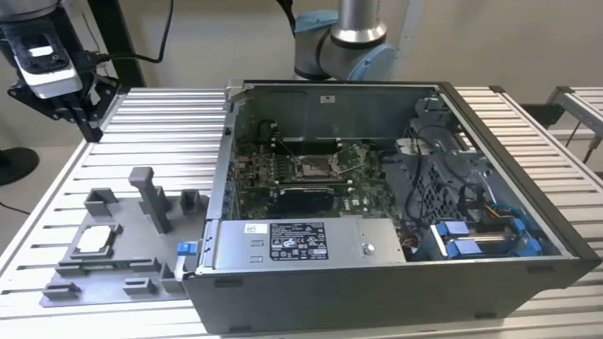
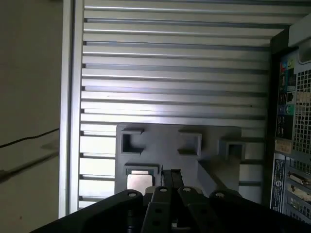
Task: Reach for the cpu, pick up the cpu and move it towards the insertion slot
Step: 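Reach for the cpu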
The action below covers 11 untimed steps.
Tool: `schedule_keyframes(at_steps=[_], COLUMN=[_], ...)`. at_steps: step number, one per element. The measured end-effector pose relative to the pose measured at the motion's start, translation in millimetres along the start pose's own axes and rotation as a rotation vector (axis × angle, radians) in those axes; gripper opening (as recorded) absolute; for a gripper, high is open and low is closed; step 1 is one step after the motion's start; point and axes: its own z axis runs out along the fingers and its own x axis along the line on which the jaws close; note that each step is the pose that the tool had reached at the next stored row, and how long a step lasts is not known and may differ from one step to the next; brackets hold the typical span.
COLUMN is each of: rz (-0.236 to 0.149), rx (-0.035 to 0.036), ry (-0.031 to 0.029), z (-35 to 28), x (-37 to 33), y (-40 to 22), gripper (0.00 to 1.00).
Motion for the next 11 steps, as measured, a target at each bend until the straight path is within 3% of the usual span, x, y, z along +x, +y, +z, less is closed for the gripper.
schedule_keyframes(at_steps=[5, 11], rz=[0.000, 0.000], rx=[-0.0001, -0.0001], ry=[-0.0003, -0.0002], z=[0.0, -0.5], x=[11.0, 21.0], y=[-3.6, -21.6], gripper=[0.00, 0.00])
